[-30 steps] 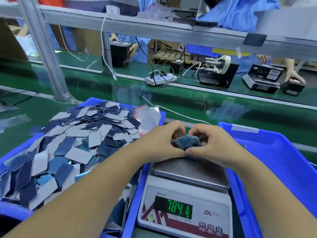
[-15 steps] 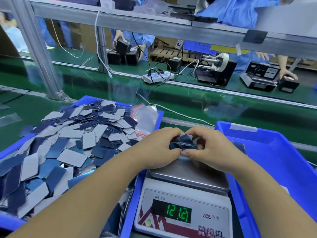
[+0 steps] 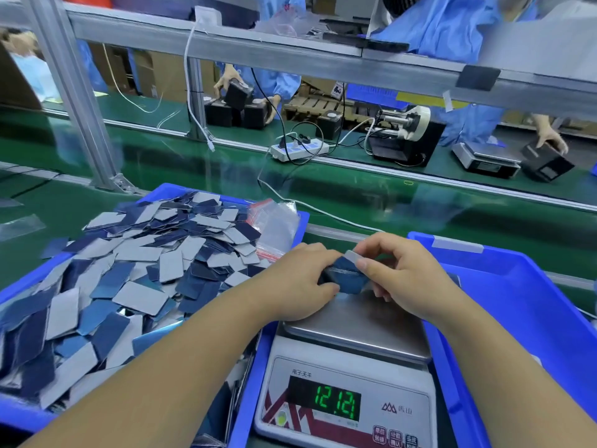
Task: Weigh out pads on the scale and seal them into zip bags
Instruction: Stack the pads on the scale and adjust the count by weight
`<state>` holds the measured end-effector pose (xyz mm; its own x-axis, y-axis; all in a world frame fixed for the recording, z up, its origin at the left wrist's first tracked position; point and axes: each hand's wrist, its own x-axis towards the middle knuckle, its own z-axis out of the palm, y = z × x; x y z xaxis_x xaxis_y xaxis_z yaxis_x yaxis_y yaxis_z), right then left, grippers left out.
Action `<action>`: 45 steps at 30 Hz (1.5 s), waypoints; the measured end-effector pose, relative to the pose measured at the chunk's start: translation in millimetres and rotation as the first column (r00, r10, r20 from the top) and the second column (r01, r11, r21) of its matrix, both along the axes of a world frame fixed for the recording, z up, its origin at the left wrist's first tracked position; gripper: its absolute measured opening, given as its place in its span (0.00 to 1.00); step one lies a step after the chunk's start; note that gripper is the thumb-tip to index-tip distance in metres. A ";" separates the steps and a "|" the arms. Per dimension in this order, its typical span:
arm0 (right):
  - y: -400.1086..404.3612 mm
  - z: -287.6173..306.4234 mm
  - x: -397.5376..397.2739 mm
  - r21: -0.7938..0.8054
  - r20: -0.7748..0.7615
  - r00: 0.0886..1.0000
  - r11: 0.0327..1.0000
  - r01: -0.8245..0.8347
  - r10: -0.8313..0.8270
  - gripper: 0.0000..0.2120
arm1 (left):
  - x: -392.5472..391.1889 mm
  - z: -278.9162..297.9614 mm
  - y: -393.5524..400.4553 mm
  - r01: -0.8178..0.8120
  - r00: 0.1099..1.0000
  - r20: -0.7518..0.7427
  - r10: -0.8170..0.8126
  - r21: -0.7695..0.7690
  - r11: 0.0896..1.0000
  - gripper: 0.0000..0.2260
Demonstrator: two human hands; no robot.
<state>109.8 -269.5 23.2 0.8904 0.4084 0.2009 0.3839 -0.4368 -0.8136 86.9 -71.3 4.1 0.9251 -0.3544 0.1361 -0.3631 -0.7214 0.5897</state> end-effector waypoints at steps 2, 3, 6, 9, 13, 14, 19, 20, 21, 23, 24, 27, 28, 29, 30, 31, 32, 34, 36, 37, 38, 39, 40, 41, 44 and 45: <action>-0.8 0.3 0.4 -0.060 0.037 0.999 0.998 -0.003 0.005 0.09 | 0.2 -0.5 -0.6 -0.001 1.000 -0.010 0.001 0.012 1.000 0.16; -1.2 0.5 0.6 -0.065 0.042 0.999 0.998 0.000 0.002 0.10 | 0.1 -0.1 -0.9 0.000 1.000 -0.007 0.000 0.008 1.000 0.18; -2.4 0.3 2.6 -0.018 0.029 0.999 1.000 0.017 -0.016 0.10 | 0.2 1.3 -0.9 0.010 1.000 0.021 -0.010 -0.009 1.000 0.14; -3.5 0.1 4.4 0.064 -0.011 0.999 0.997 0.033 -0.032 0.11 | -0.2 2.6 -0.5 0.004 1.000 0.027 -0.003 -0.034 0.999 0.11; -7.0 0.0 7.1 0.082 -0.058 0.997 0.995 0.058 -0.054 0.13 | -1.5 3.4 0.3 -0.015 1.000 0.001 0.015 -0.072 0.997 0.11; -8.3 0.1 7.2 0.056 -0.053 0.997 0.997 0.056 -0.053 0.15 | -1.6 3.4 0.7 -0.018 1.000 -0.002 0.018 -0.074 0.997 0.10; -12.1 1.4 4.2 -0.252 0.091 0.996 0.968 0.020 0.004 0.13 | -0.8 2.3 1.4 -0.032 0.999 -0.008 0.031 -0.041 0.999 0.08; -12.0 1.3 3.6 -0.261 0.089 0.996 0.965 0.020 0.003 0.11 | -0.5 2.0 1.4 -0.036 0.999 -0.011 0.035 -0.039 0.999 0.08; -11.7 1.7 2.8 -0.250 0.086 0.996 0.968 0.020 0.002 0.08 | -0.4 1.9 1.6 -0.037 0.999 -0.013 0.037 -0.039 0.999 0.09; -9.5 2.6 0.8 -0.200 0.066 0.998 0.980 -0.012 0.026 0.06 | 0.0 1.6 1.4 -0.035 0.999 -0.010 0.034 -0.033 0.999 0.09; -6.9 2.1 -0.6 -0.194 0.066 0.996 0.980 -0.041 0.055 0.09 | 0.3 1.4 1.2 -0.036 0.999 -0.006 0.036 -0.029 0.999 0.09; 2.5 -4.1 -2.2 -0.241 0.104 0.992 0.970 -0.042 0.069 0.17 | 0.5 0.9 0.8 -0.067 0.998 -0.001 0.067 -0.046 0.997 0.12; 4.5 -5.4 -1.1 -0.222 0.088 0.995 0.975 -0.027 0.047 0.20 | 0.7 0.4 0.6 -0.078 0.997 -0.019 0.076 -0.070 0.994 0.15; 5.1 -6.3 0.0 -0.200 0.070 0.997 0.979 -0.024 0.039 0.23 | 0.7 0.2 0.4 -0.082 0.995 -0.058 0.076 -0.109 0.991 0.19; 5.0 -6.8 0.9 -0.190 0.067 0.997 0.981 -0.029 0.042 0.26 | 0.8 0.5 0.1 -0.083 0.991 -0.115 0.064 -0.166 0.983 0.22; 4.1 -6.7 1.2 -0.193 0.071 0.996 0.981 -0.035 0.049 0.29 | 0.3 1.6 -0.4 -0.087 0.983 -0.178 0.045 -0.237 0.968 0.25; 3.4 -6.6 1.2 -0.198 0.074 0.996 0.979 -0.041 0.057 0.31 | -0.3 2.7 -1.2 -0.096 0.973 -0.228 0.024 -0.312 0.945 0.28; 4.4 -7.0 -0.1 -0.190 0.068 0.996 0.981 -0.049 0.063 0.34 | -1.3 3.6 -4.5 -0.122 0.962 -0.274 -0.005 -0.444 0.887 0.31; 11.1 -9.1 -2.9 -0.164 0.064 0.995 0.985 -0.060 0.071 0.33 | -2.0 4.0 -10.3 -0.129 0.954 -0.296 -0.045 -0.543 0.830 0.33; 15.6 -10.7 -4.1 -0.176 0.090 0.993 0.983 -0.058 0.074 0.33 | -1.8 4.1 -13.7 -0.122 0.953 -0.296 -0.063 -0.567 0.815 0.34; 20.2 -12.5 -5.0 -0.198 0.125 0.990 0.979 -0.045 0.071 0.32 | -1.5 4.5 -16.7 -0.112 0.954 -0.289 -0.073 -0.575 0.811 0.36; 24.1 -14.0 -5.9 -0.209 0.158 0.986 0.978 -0.025 0.059 0.31 | -1.5 4.7 -18.5 -0.105 0.957 -0.281 -0.077 -0.579 0.808 0.37; 26.8 -14.5 -6.4 -0.205 0.179 0.983 0.979 -0.006 0.043 0.29 | -1.4 4.6 -18.6 -0.098 0.957 -0.277 -0.089 -0.596 0.797 0.38; 27.7 -14.6 -6.8 -0.206 0.194 0.981 0.978 0.008 0.032 0.26 | -1.5 4.8 -17.6 -0.086 0.953 -0.278 -0.118 -0.624 0.776 0.38; 23.6 -10.4 -5.9 -0.298 0.261 0.965 0.953 0.048 0.033 0.13 | -1.4 10.2 -12.4 -0.076 0.943 -0.279 -0.181 -0.712 0.698 0.35; 20.9 -8.3 -4.8 -0.300 0.278 0.960 0.952 0.065 0.022 0.10 | 1.6 12.2 -8.7 -0.103 0.954 -0.265 -0.140 -0.728 0.678 0.33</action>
<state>105.1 -248.6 14.9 0.8272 0.4700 0.3080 0.5608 -0.6560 -0.5051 88.5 -80.0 16.3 0.9574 -0.2713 0.0985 -0.1059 -0.0130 0.9943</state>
